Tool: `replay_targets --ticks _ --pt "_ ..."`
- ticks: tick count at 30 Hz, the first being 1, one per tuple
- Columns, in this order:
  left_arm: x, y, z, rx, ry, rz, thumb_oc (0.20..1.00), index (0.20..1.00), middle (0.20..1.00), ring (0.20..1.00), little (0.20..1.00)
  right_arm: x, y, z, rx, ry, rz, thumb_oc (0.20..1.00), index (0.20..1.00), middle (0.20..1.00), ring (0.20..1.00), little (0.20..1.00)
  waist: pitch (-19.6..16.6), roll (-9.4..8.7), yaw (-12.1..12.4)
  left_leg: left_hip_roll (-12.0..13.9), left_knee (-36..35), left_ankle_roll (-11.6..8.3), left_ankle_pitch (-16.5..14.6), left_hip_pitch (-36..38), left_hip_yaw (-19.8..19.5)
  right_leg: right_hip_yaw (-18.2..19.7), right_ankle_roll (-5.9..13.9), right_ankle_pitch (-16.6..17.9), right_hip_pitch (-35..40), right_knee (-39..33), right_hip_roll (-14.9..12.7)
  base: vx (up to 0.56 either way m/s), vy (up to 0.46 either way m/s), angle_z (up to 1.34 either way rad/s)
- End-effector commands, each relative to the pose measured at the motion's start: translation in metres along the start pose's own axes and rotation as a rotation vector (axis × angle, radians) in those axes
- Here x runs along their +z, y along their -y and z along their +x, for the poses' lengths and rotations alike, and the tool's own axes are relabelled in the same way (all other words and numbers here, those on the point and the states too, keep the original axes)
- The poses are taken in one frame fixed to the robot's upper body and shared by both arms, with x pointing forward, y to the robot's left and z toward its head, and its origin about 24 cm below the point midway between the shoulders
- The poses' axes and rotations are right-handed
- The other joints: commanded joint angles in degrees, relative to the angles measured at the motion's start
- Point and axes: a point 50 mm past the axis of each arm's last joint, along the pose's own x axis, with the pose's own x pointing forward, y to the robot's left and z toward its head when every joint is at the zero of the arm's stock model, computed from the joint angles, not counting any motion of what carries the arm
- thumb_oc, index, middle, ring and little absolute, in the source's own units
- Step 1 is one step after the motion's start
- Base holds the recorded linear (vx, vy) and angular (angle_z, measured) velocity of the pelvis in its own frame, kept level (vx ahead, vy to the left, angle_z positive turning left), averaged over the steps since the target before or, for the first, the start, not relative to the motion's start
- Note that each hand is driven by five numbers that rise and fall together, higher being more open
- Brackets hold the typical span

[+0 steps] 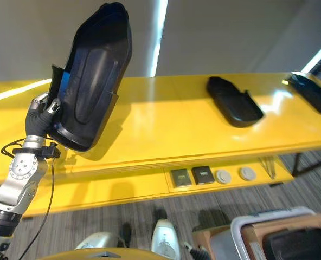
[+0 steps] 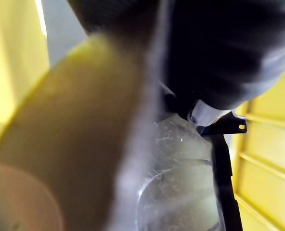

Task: Move parts from the plastic box to the shelf.

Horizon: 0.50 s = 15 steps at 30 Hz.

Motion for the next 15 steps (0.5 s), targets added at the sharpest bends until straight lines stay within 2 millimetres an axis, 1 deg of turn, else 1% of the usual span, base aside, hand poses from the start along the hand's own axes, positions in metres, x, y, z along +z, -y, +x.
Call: replay_targets --ticks 1,3,4,5,6,8,9,10,12,13,15 --pt "0.028 0.006 0.013 0.056 0.131 -0.007 0.2 0.2 0.2 0.2 0.2 0.006 0.008 0.001 -0.001 0.022 -0.082 1.0 1.0 1.0 1.0 1.0 -2.52 1.8 -1.17 8.34 -14.39 -4.95 0.05 9.54 -4.47 -5.75 1.12 7.24 12.7 -7.05 1.64 0.15 -0.334 0.34" --pt "0.023 0.009 0.012 0.069 0.086 -0.009 0.2 0.2 0.2 0.2 0.2 0.007 0.008 0.002 0.0 0.026 -0.104 1.0 1.0 1.0 1.0 1.0 -3.18 1.3 -1.13 9.66 -14.39 -6.04 0.54 9.07 -3.3 -6.18 0.73 6.71 14.7 -8.08 2.15 0.11 -0.262 0.3" --pt "0.015 0.012 0.011 0.083 0.045 0.0 0.2 0.2 0.2 0.2 0.2 0.01 0.01 0.002 0.001 0.031 -0.137 1.0 1.0 1.0 1.0 1.0 -3.89 0.76 -1.1 11.08 -14.39 -7.34 1.3 8.47 -2.21 -6.58 0.15 6.16 16.86 -9.83 2.77 0.13 -0.31 -0.01" --pt "0.012 0.013 0.01 0.091 0.026 0.008 0.2 0.2 0.2 0.2 0.2 0.012 0.011 0.002 -0.004 0.033 -0.147 1.0 1.0 1.0 1.0 1.0 -4.16 0.46 -1.03 11.92 -14.39 -8.08 1.7 8.22 -1.5 -7.19 -0.28 5.56 17.65 -10.23 3.1 0.11 -0.253 -0.07" --pt "0.01 0.013 0.009 0.093 0.02 0.008 0.2 0.2 0.2 0.2 0.2 0.012 0.012 0.002 -0.006 0.032 -0.147 1.0 1.0 1.0 1.0 1.0 -4.24 0.4 -1.03 12.28 -14.39 -8.38 1.9 8.14 -1.22 -7.34 -0.45 5.33 17.82 -10.23 3.24 0.09 -0.224 -0.15" --pt "0.001 0.016 0.005 0.104 -0.019 0.011 0.2 0.2 0.2 0.2 0.2 0.015 0.02 0.003 -0.024 0.03 -0.137 1.0 1.0 1.0 1.0 1.0 -4.41 -0.08 -1.18 14.31 -14.39 -9.63 3.35 7.67 1.09 -8.49 -1.53 4.12 18.72 -10.23 4.07 0.07 -0.21 -0.26" --pt "0.0 0.016 0.005 0.102 -0.022 0.012 0.2 0.2 0.2 0.2 0.2 0.016 0.021 0.002 -0.027 0.031 -0.136 1.0 1.0 1.0 1.0 1.0 -4.33 -0.19 -1.26 14.6 -14.39 -9.77 3.66 7.56 1.62 -8.77 -1.71 3.96 18.88 -10.23 4.18 0.03 -0.156 -0.19" --pt "-0.002 0.018 0.005 0.096 -0.025 0.018 0.2 0.2 0.2 0.2 0.2 0.016 0.025 0.002 -0.033 0.035 -0.131 1.0 1.0 1.0 1.0 1.0 -4.1 -0.37 -1.47 15.11 -13.91 -10.09 4.19 7.08 3.02 -9.69 -2.03 3.63 19.22 -10.23 4.27 0.0 -0.118 -0.01" --pt "-0.004 0.02 0.005 0.086 -0.032 0.029 0.2 0.2 0.2 0.2 0.2 0.015 0.027 0.001 -0.039 0.038 -0.124 1.0 1.0 1.0 1.0 1.0 -3.92 -0.43 -1.94 15.58 -13.16 -10.29 4.35 6.51 4.75 -10.94 -2.2 3.39 19.47 -10.23 4.18 0.0 -0.107 0.13" --pt "-0.009 0.021 0.007 0.077 -0.062 0.007 0.2 0.2 0.2 0.2 0.2 0.014 0.03 0.0 -0.052 0.038 -0.107 1.0 1.0 1.0 1.0 1.0 -3.77 -0.23 -2.88 16.17 -13.13 -10.42 4.63 6.41 6.54 -11.9 -2.41 3.17 19.6 -10.21 4.2 0.02 -0.078 0.13" --pt "-0.016 0.022 0.007 0.074 -0.105 0.006 0.2 0.2 0.2 0.2 0.2 0.013 0.032 0.0 -0.06 0.037 -0.086 1.0 1.0 1.0 1.0 1.0 -3.85 0.05 -3.31 15.96 -13.91 -10.27 4.5 7.1 6.31 -11.74 -2.49 2.77 19.77 -10.16 4.42 0.04 -0.047 0.33"
